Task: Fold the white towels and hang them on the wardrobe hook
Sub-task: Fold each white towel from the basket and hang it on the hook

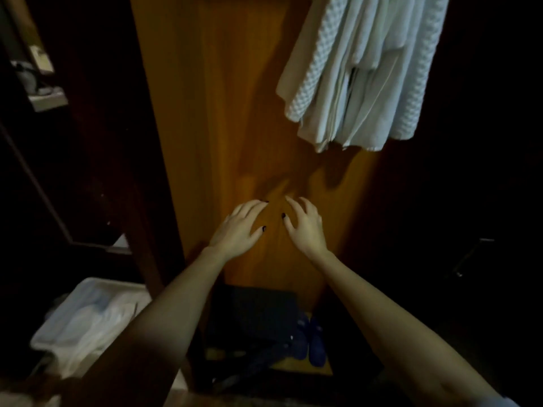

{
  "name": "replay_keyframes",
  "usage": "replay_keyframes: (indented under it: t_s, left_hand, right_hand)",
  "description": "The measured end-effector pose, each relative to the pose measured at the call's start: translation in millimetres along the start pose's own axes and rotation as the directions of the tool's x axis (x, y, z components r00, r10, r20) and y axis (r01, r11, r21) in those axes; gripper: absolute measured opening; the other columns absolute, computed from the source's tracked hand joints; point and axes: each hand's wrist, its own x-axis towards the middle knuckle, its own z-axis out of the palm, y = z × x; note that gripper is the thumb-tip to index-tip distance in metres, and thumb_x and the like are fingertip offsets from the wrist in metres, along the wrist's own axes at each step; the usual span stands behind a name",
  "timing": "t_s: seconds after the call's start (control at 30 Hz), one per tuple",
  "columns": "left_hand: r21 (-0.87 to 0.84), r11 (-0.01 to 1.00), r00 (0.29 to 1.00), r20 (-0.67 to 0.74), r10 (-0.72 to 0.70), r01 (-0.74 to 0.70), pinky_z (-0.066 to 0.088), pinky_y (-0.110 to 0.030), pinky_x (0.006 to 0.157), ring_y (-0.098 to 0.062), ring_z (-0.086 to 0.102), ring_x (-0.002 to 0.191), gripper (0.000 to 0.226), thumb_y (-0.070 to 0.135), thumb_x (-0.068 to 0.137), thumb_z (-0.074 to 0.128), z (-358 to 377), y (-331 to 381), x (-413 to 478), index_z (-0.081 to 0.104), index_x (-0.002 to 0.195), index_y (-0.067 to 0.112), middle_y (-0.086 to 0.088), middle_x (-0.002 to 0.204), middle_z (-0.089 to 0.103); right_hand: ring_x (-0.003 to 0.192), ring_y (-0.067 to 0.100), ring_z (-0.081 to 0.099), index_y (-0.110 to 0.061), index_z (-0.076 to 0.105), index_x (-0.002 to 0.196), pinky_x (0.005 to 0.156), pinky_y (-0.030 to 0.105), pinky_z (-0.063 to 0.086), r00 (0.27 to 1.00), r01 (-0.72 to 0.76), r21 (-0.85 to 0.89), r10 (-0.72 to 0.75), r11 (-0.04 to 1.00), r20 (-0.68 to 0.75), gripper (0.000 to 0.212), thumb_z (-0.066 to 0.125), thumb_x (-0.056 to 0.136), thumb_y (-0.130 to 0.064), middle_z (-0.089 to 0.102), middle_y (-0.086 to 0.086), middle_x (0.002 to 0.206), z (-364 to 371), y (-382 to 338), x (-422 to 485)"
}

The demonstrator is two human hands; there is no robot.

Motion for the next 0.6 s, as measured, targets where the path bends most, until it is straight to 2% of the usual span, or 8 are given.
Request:
replay_keyframes:
  t_s: [0.13,0.3,0.47,0.6]
  left_hand:
    - [0.035,0.999,0.993,0.115,-0.020,0.016,0.032,-0.038,0.110,-0.014,0.028,0.136,0.058,0.031,0.097,0.046,8,-26,-91,0.021,0.149,0.029,0.005,0.150,0.029]
    - [0.107,0.980,0.962,0.200,-0.187,0.168,0.030,-0.042,0.110,-0.022,0.027,0.138,0.062,0.027,0.093,0.053,-23,-81,-228,0.027,0.149,0.025,0.000,0.151,0.030]
    - [0.183,0.897,0.883,0.182,-0.433,0.402,0.029,-0.045,0.108,-0.029,0.029,0.138,0.067,0.021,0.087,0.058,-67,-123,-337,0.030,0.148,0.019,-0.004,0.152,0.031]
    - [0.195,0.840,0.823,0.183,-0.538,0.506,0.027,-0.045,0.110,-0.028,0.024,0.139,0.068,0.025,0.089,0.058,-89,-162,-390,0.027,0.149,0.021,-0.003,0.154,0.026]
  right_hand:
    - [0.142,0.030,0.024,-0.029,0.028,0.151,0.113,0.047,0.024,0.977,-0.102,-0.061,0.112,0.993,0.181,0.054,0.046,0.100,-0.035,0.029,0.014,0.154,57,-24,-67]
    - [0.143,0.034,0.020,-0.035,0.018,0.153,0.113,0.051,0.021,0.888,-0.190,-0.138,0.231,0.972,0.397,0.061,0.046,0.100,-0.036,0.024,0.013,0.157,115,-77,-157]
    - [0.140,0.036,0.026,-0.032,0.021,0.153,0.109,0.053,0.027,0.801,-0.067,-0.176,0.158,0.982,0.577,0.061,0.048,0.099,-0.035,0.029,0.012,0.154,173,-161,-216]
    - [0.134,0.037,0.033,-0.029,0.026,0.151,0.105,0.051,0.032,0.731,0.025,-0.116,0.061,0.993,0.680,0.058,0.049,0.098,-0.029,0.037,0.012,0.147,218,-225,-230]
